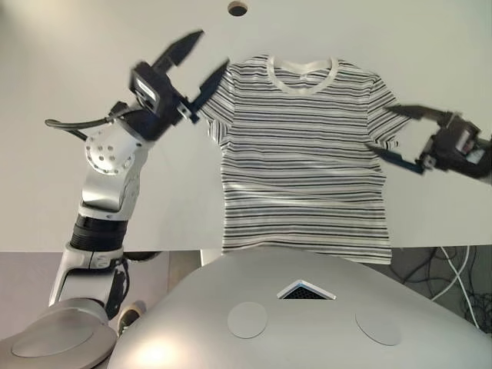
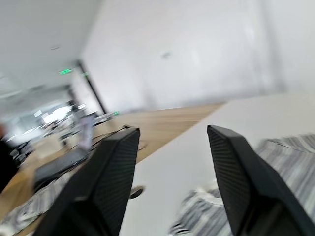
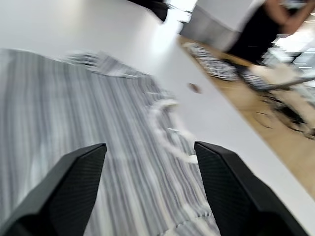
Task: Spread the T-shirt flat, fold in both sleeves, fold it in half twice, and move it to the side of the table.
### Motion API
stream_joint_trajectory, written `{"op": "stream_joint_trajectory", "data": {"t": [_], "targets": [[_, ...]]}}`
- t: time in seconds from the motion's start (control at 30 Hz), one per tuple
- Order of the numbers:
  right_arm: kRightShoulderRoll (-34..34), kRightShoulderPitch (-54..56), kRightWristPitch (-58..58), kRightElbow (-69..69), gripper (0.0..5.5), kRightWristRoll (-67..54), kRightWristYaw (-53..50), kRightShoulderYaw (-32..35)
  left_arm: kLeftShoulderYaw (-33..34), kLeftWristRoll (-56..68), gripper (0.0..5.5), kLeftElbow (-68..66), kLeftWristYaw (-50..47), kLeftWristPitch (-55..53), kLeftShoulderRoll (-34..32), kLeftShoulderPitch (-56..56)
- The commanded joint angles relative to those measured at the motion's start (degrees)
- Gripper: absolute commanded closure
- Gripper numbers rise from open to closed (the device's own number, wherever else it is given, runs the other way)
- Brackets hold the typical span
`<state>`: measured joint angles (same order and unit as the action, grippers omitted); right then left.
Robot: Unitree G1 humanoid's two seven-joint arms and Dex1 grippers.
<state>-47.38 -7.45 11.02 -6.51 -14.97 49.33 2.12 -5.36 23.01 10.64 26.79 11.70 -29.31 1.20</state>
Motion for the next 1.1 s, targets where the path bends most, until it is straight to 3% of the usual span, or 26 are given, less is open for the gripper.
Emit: {"op": "stream_joint_trajectory", "data": {"t": [0.03,0.17,0.33,0.8,0.93,1.1], "targets": [[7.45,11.19,5.19,11.24,2.15,16.46,-10.79,-6.8,3.31,1.07,2.98,-3.42,-1.54,-3.2,3.22,0.11],[9.35,16.5,11.69,20.49,2.15,28.77,-18.07,-11.48,4.74,-2.29,2.98,-7.61,-3.04,-3.69,5.7,-1.27],[11.44,21.16,16.32,29.68,2.15,35.6,-21.49,-15.89,6.25,-2.04,2.98,-9.28,-1.95,-6.54,6.44,-0.91],[17.58,35.25,23.53,54.81,2.15,44.53,-33.03,-23.05,9.75,-0.2,2.98,-12.06,-2.14,-17.96,9.37,-1.27],[16.91,31.31,25.86,47.84,2.15,34.13,-27.63,-19.26,9.98,0.61,2.98,-11.95,-2.37,-21.86,10.68,-1.83],[12.45,19.34,11.97,12.1,2.15,-2.51,-20.48,-1.42,11.29,8.63,2.98,-13.38,0.14,-36.61,11.84,-1.54]]}}
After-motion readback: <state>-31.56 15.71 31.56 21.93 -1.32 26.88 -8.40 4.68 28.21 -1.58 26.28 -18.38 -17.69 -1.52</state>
